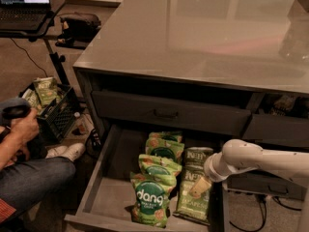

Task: Pick green jalapeno chip bag from middle drawer and place on counter

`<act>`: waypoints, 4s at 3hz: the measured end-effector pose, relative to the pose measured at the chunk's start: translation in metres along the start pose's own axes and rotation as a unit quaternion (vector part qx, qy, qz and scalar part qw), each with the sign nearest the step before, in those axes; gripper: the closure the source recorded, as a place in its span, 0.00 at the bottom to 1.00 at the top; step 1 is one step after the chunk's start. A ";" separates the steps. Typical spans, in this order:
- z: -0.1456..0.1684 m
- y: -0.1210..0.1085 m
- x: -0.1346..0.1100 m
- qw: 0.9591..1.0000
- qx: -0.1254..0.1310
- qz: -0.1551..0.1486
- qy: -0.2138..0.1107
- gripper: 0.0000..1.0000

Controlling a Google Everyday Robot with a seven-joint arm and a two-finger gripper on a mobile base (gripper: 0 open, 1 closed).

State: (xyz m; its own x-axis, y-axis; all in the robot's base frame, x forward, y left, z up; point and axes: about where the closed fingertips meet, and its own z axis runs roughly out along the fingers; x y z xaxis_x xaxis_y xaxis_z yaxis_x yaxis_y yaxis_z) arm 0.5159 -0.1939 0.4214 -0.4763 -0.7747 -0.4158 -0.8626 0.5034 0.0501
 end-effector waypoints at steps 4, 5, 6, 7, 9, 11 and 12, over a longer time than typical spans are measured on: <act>0.049 -0.007 0.017 0.999 -0.015 -0.004 0.035 0.50; 0.049 -0.007 0.017 0.999 -0.015 -0.004 0.035 0.75; 0.049 -0.007 0.017 0.999 -0.015 -0.004 0.035 0.96; 0.042 -0.006 0.014 0.999 -0.015 -0.004 0.035 1.00; 0.034 -0.006 0.010 0.999 -0.014 -0.004 0.034 1.00; -0.025 -0.015 -0.012 0.999 -0.012 -0.033 -0.005 1.00; -0.038 -0.017 -0.018 0.999 -0.015 -0.045 -0.013 1.00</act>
Offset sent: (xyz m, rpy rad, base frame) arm 0.0074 -0.0067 -0.0572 -0.0226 0.0830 -0.0027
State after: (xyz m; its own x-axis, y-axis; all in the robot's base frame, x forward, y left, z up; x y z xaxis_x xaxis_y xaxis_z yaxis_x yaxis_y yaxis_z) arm 0.5322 -0.2031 0.4627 -0.3923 -0.8058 -0.4435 -0.9067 0.4199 0.0391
